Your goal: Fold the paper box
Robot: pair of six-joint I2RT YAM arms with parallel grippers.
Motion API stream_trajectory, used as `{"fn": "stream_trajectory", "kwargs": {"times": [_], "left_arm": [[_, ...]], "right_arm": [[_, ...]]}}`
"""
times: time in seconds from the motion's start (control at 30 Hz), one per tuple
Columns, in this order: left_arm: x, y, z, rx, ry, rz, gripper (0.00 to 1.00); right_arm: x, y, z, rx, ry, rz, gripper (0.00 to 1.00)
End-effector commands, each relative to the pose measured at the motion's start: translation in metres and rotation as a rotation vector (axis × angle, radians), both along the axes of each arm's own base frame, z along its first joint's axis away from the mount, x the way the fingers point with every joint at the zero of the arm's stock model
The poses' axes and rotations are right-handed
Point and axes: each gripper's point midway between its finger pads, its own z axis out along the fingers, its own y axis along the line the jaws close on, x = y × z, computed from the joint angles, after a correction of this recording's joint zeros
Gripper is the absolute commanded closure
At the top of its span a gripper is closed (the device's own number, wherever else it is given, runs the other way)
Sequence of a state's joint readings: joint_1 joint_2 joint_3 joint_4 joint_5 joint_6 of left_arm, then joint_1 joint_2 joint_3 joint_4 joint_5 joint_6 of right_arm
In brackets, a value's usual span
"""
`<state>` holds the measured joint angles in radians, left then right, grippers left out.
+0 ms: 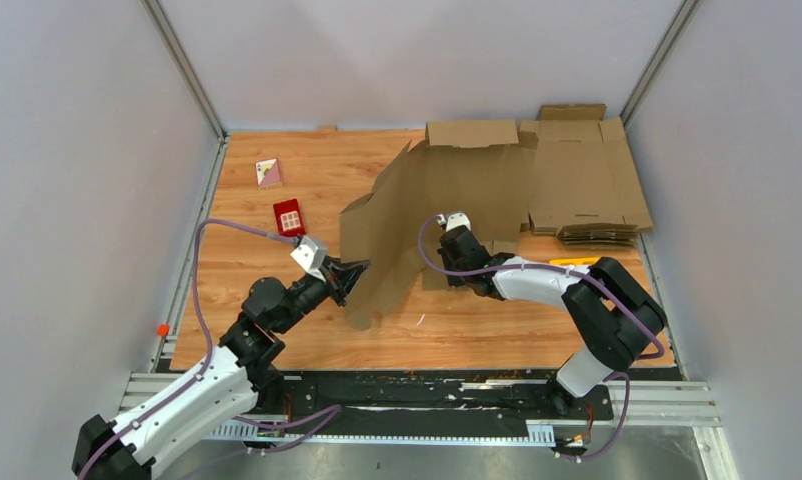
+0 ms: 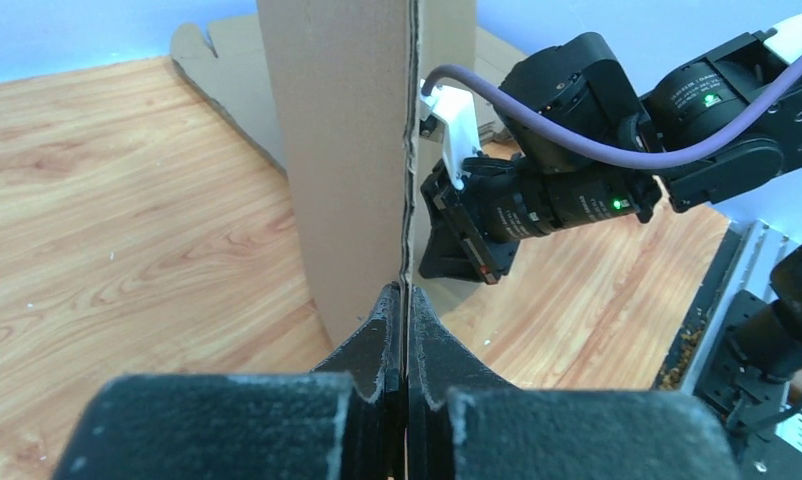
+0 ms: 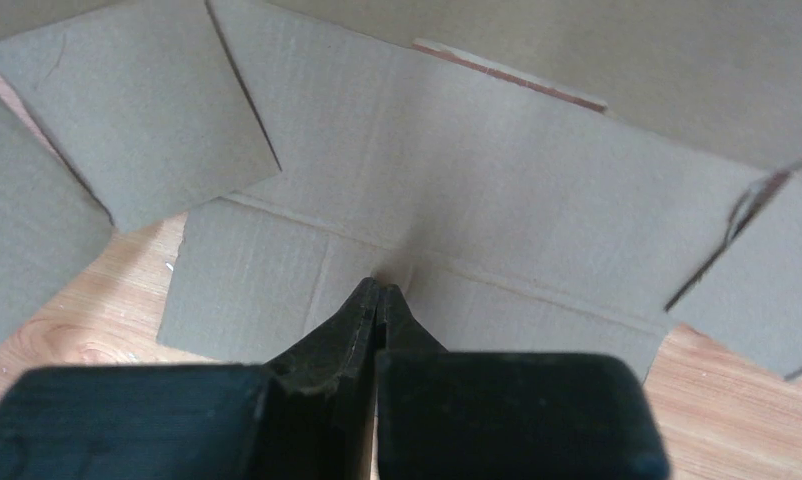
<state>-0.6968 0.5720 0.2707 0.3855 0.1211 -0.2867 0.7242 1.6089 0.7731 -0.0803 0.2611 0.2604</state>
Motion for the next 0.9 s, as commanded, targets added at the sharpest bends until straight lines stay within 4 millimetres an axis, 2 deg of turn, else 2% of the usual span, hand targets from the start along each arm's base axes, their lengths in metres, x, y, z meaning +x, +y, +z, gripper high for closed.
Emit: {"fn": "stream_trajectory", "kwargs": {"times": [0.0,0.17,0.4,0.6,0.7,0.87], "left_arm": [[-0.01,-0.005,0.015,-0.019,0.073,-0.05,1.0],[-0.013,-0.019,0.014,0.0,0.134,-0.116,1.0],[0.003,-0.026,-0.015,0.084,0.14,-0.1,1.0],[0.006,-0.031,-0.018,0.088,0.103,-0.12,1.0],[0.007,-0.03,-0.02,0.107,0.084,-0.115,1.0],[0.013,-0.018,-0.031,0.146,0.047,-0.05,1.0]], "right_arm": [[-0.012,-0.009,-0.016,-0.052,0.061,-0.001,1.0],[-0.013,-0.005,-0.015,-0.034,0.062,0.025,1.0],[-0.018,0.004,-0.008,0.028,0.042,0.074,1.0],[-0.024,0.022,-0.004,0.102,0.052,0.16,1.0],[-0.026,0.021,0.002,0.116,0.038,0.169,1.0],[-0.022,0.017,0.023,0.151,-0.051,0.153,0.91]]}}
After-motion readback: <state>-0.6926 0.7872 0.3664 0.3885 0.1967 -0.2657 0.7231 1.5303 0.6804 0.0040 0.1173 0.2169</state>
